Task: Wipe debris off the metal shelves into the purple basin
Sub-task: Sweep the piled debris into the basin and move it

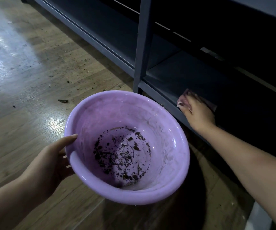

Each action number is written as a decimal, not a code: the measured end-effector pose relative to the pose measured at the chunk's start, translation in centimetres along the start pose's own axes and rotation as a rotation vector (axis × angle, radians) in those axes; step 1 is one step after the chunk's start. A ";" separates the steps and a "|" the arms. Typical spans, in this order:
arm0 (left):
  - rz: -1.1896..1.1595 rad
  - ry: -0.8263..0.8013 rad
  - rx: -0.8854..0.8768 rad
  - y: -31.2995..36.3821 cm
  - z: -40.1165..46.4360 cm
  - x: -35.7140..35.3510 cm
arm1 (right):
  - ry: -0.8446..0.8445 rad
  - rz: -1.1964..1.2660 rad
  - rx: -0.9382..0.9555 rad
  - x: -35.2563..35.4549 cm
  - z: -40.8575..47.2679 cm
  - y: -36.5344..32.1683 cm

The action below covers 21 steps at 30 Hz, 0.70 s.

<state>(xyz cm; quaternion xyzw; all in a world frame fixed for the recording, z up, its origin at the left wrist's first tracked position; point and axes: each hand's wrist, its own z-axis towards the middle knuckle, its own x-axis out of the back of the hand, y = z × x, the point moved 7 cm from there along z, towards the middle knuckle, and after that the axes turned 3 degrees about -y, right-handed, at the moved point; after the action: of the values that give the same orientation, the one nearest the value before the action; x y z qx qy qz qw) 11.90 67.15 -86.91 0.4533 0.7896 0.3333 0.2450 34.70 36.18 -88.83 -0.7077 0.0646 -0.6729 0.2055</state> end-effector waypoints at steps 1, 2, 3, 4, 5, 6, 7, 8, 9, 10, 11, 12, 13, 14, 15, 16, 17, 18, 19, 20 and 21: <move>-0.002 0.002 -0.003 0.0 -0.1 0.0 | 0.009 -0.019 0.003 0.0 0.3 -0.4; -0.005 0.003 -0.006 0.0 -0.1 -0.1 | 0.017 -0.028 0.011 -0.1 0.5 -0.9; -0.007 0.005 -0.009 0.0 -0.1 -0.1 | 0.024 -0.031 0.026 -0.2 0.6 -1.6; -0.006 0.007 -0.011 0.0 -0.2 -0.1 | 0.031 -0.036 0.045 -0.5 0.6 -2.3; -0.002 0.009 -0.010 0.0 -0.2 -0.1 | 0.033 -0.043 0.068 -0.8 0.6 -3.1; 0.000 0.009 -0.008 -0.1 -0.2 -0.1 | 0.032 -0.044 0.093 -1.0 0.4 -4.0; -0.002 0.010 -0.003 -0.1 -0.2 -0.1 | 0.023 -0.044 0.117 -1.3 0.2 -4.8; -0.007 0.009 0.003 -0.2 -0.2 -0.1 | 0.013 -0.053 0.149 -1.5 -0.2 -5.7; -0.012 0.007 0.008 -0.2 -0.1 -0.1 | -0.005 -0.075 0.194 -1.8 -0.6 -6.5; -0.016 0.008 0.012 -0.3 -0.1 0.0 | -0.030 -0.104 0.239 -2.4 -1.0 -7.1; -0.019 0.011 0.014 -0.3 -0.1 0.0 | -0.062 -0.121 0.272 -3.1 -1.4 -7.6; -0.017 0.011 0.013 -0.3 0.0 0.0 | -0.085 -0.110 0.286 -3.7 -1.6 -7.9; -0.012 0.008 0.010 -0.3 0.0 0.0 | -0.104 -0.072 0.283 -4.2 -1.9 -8.2; -0.006 0.005 0.007 -0.2 0.0 -0.1 | -0.128 -0.013 0.277 -4.5 -2.0 -8.5; -0.003 0.004 0.003 -0.2 0.0 -0.1 | -0.163 0.043 0.285 -4.9 -2.2 -8.9; -0.004 0.003 -0.002 -0.2 0.0 -0.1 | -0.203 0.081 0.311 -5.2 -2.5 -9.4; -0.004 0.000 -0.004 -0.2 0.0 -0.1 | -0.226 0.099 0.342 -5.1 -2.7 -10.0; -0.004 -0.002 -0.003 -0.2 0.1 0.0 | -0.220 0.119 0.368 -4.6 -2.7 -10.4; -0.004 -0.005 0.001 -0.3 0.1 0.0 | -0.182 0.151 0.380 -3.8 -2.7 -10.7; -0.007 -0.009 0.006 -0.4 0.1 0.0 | -0.116 0.194 0.384 -2.7 -2.4 -10.8; -0.013 -0.013 0.011 -0.4 0.1 -0.1 | -0.036 0.222 0.376 -1.5 -2.0 -10.6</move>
<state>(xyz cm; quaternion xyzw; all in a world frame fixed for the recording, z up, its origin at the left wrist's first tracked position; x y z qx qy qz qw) 11.79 66.98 -87.32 0.4517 0.7927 0.3243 0.2496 30.60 45.96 -86.20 -0.6573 0.0119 -0.6337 0.4077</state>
